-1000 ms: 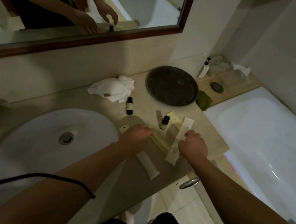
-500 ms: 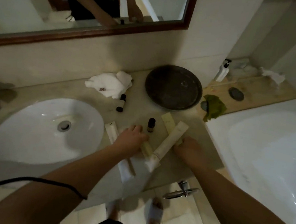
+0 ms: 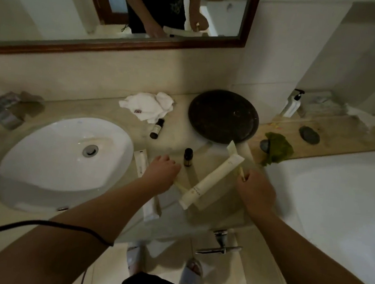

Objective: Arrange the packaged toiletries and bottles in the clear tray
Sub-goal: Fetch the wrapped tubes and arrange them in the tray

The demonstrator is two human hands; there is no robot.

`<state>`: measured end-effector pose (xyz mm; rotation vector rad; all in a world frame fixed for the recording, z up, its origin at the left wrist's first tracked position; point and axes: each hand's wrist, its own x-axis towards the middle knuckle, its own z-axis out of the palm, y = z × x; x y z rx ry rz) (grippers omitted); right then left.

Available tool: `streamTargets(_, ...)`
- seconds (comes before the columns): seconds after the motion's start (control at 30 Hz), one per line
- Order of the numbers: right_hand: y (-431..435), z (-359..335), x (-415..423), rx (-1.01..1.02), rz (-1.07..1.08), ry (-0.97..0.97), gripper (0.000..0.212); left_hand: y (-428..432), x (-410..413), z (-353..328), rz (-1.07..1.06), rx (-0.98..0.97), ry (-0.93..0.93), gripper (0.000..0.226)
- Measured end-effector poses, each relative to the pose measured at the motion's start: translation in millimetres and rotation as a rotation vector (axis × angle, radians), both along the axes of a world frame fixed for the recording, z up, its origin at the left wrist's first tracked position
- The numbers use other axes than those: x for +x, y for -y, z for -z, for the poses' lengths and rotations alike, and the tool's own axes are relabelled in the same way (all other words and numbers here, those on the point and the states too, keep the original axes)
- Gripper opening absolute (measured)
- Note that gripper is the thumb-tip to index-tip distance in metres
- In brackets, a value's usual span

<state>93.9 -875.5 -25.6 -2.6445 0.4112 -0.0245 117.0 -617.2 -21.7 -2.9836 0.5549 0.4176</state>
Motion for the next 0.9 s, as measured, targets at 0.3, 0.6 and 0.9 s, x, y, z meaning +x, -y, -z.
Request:
streamTargets(0.3,5.8,-12.1,6.0,0.023,0.056,0.184,0.023,-7.2,-3.7,-30.2,-0.244,-0.165,-0.034,0.014)
streamTargets(0.6,-55.9,-37.1,2.0,0.278,-0.087,0.392,0.017,-42.2,-23.1,-80.7,-0.452,-0.386,-0.161,0.007)
streamTargets(0.9,-176.0,-85.5,5.2,0.672,-0.264,0.351,0.021,-145.1,-69.7,-119.0,-0.907,-0.727,0.028,0.013)
